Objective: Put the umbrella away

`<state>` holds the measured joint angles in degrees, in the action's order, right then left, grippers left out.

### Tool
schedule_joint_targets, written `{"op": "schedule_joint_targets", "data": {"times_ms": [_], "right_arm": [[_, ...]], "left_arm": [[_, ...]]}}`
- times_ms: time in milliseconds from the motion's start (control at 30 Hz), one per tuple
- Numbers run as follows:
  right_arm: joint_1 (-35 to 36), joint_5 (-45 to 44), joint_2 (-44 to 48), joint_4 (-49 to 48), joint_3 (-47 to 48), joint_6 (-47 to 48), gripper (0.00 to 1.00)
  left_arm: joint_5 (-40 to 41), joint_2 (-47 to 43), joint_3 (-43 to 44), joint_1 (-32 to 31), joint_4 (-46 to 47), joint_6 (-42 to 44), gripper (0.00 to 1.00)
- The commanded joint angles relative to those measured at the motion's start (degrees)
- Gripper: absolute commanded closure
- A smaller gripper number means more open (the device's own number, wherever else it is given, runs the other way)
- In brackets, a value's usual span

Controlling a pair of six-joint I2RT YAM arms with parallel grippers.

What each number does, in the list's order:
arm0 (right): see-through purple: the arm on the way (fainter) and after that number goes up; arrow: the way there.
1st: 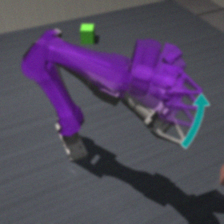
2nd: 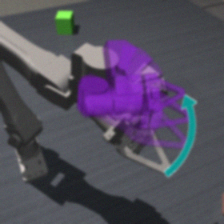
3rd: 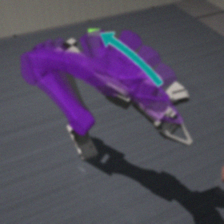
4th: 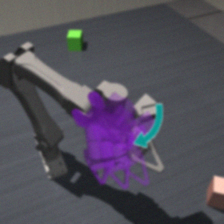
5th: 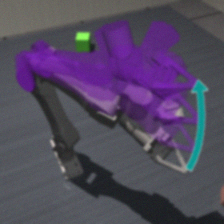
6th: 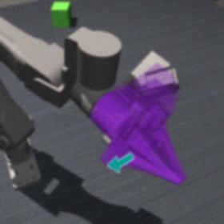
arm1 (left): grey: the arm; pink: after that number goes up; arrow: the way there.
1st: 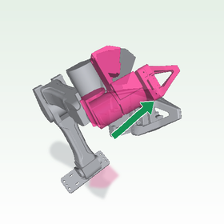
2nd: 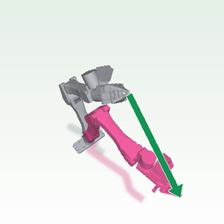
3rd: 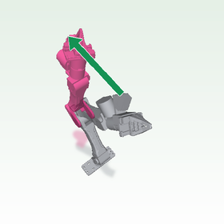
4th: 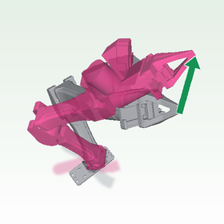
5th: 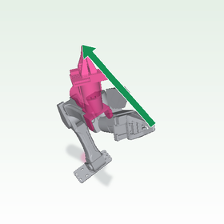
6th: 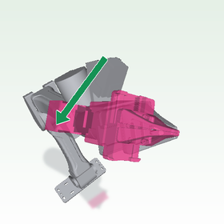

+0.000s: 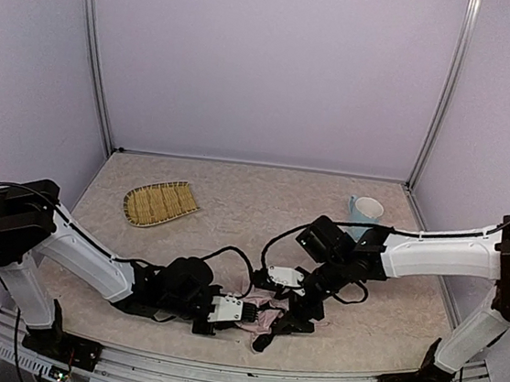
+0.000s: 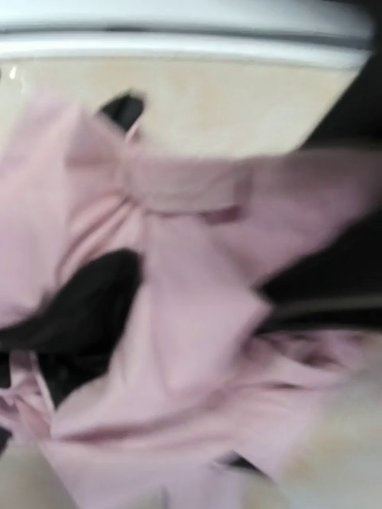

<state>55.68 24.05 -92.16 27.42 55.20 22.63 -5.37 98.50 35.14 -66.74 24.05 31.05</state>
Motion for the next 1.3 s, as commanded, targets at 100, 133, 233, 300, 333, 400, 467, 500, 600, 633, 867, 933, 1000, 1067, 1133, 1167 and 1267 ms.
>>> {"op": "schedule_joint_targets", "data": {"times_ms": [100,133,233,300,333,400,467,500,600,633,867,933,1000,1067,1133,1167,1267], "right_arm": [[-7.9,10.5,11.0,-1.8,0.7,-5.5,0.06],[-10.4,11.4,11.0,-4.0,0.9,-8.7,0.08],[-16.3,11.0,6.3,-8.6,3.0,-19.1,0.23],[-17.8,9.3,0.5,-7.2,6.1,-22.9,0.37],[-17.9,8.6,-3.6,-5.9,7.9,-23.7,0.42],[-17.9,9.0,-9.0,-4.4,10.6,-25.1,0.45],[-17.9,10.9,-13.3,-3.2,12.6,-26.2,0.46],[-17.9,11.7,-15.2,-3.2,13.1,-27.1,0.46],[-17.3,14.6,-20.3,-3.3,14.3,-29.0,0.49],[-16.4,15.7,-21.7,-3.2,14.8,-29.3,0.49],[-10.5,24.2,-28.7,-7.2,16.6,-32.9,0.50],[-9.6,24.4,-30.0,-9.1,17.6,-34.8,0.51],[-9.2,23.4,-30.8,-10.7,18.5,-36.1,0.54],[-9.1,23.2,-31.2,-12.2,19.0,-37.0,0.59],[-9.1,24.9,-31.9,-14.1,19.3,-38.1,0.72],[-9.0,26.5,-32.2,-15.2,19.4,-38.6,0.79],[-9.0,30.5,-32.1,-17.6,19.5,-39.1,1.00]], "left_arm": [[-3.0,4.1,-2.1,-1.2,-9.0,1.4,0.97],[-3.1,4.0,-2.3,-1.2,-8.8,1.5,0.97],[-3.2,3.6,-2.5,-1.3,-8.9,1.5,0.97],[-3.0,3.4,-2.5,-1.5,-9.0,1.6,0.97],[-3.0,3.3,-2.5,-1.6,-9.1,1.6,0.97],[-2.9,3.1,-2.5,-1.7,-9.2,1.6,0.97],[-2.9,2.9,-2.6,-1.8,-9.1,1.5,0.97],[-2.9,2.9,-2.6,-1.8,-9.1,1.4,0.97],[-2.7,2.9,-2.7,-1.9,-9.0,1.3,0.97],[-2.6,3.0,-2.7,-1.9,-8.9,1.3,0.97],[-2.9,2.9,-2.8,-1.9,-8.9,1.9,0.97],[-2.8,2.8,-2.7,-1.8,-8.9,1.9,0.97],[-2.8,2.7,-2.8,-1.8,-8.9,1.8,0.97],[-2.9,2.5,-3.1,-1.8,-8.7,1.8,0.97],[-3.0,2.4,-3.4,-1.7,-8.3,1.6,0.97],[-3.1,2.4,-3.6,-1.6,-8.1,1.6,0.97],[-3.3,2.2,-3.6,-1.4,-8.0,1.3,0.97]]}}
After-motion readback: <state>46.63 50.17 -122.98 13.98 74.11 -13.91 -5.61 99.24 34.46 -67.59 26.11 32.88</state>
